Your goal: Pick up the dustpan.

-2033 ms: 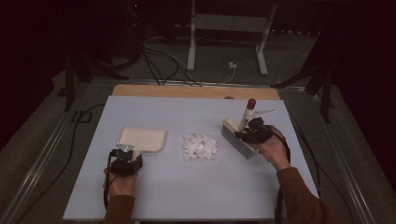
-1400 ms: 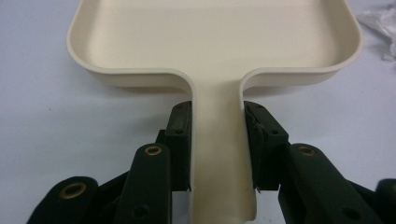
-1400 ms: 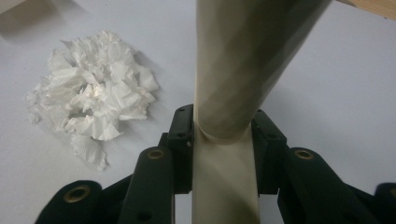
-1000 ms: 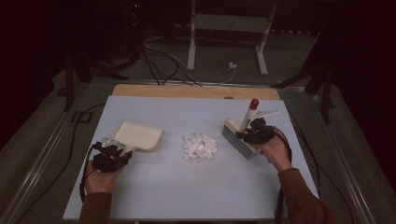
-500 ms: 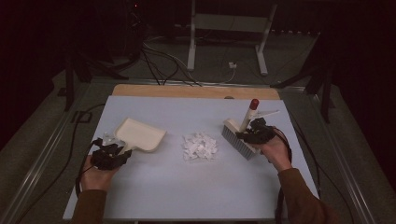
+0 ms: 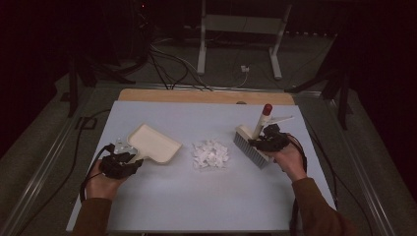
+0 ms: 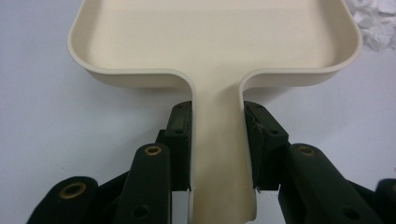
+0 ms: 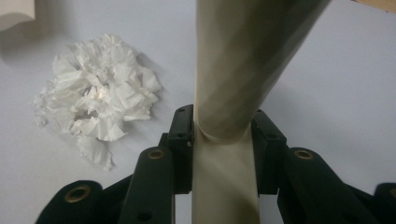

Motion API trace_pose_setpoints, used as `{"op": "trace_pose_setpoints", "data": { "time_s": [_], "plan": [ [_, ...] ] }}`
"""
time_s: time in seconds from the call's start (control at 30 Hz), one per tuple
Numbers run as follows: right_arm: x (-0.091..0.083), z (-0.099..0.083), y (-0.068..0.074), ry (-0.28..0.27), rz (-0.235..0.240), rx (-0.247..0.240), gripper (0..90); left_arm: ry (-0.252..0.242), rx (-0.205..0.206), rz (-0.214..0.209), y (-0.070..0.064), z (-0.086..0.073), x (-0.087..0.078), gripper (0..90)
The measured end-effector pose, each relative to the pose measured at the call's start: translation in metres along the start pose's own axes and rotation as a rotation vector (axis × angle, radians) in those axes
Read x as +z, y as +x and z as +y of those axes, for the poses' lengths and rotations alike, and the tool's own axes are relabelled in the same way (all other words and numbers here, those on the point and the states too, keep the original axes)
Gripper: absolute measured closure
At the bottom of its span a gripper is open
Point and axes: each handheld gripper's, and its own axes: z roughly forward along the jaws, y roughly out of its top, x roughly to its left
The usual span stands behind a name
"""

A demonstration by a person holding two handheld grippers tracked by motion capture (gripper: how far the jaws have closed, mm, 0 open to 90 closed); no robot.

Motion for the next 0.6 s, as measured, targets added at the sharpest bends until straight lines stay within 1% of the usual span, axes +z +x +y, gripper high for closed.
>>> {"op": "trace_pose_setpoints", "data": {
  "time_s": [0.27, 0.43, 0.6],
  "plan": [
    [-0.0035, 0.0032, -0.0011, -0.022, -0.020, 0.016, 67.5, 0.003, 0.052, -0.041, -0.0009, 0.0013, -0.0005, 66.8],
    [-0.0025, 0.0066, 0.0017, -0.026, -0.049, 0.006, 67.5, 0.012, 0.089, -0.068, -0.0043, 0.0031, -0.0011, 66.8],
    [-0.0003, 0.0101, 0.0052, -0.029, -0.057, 0.005, 67.5, 0.018, 0.111, -0.094, -0.0058, 0.0034, -0.0016, 66.8]
  ]
}}
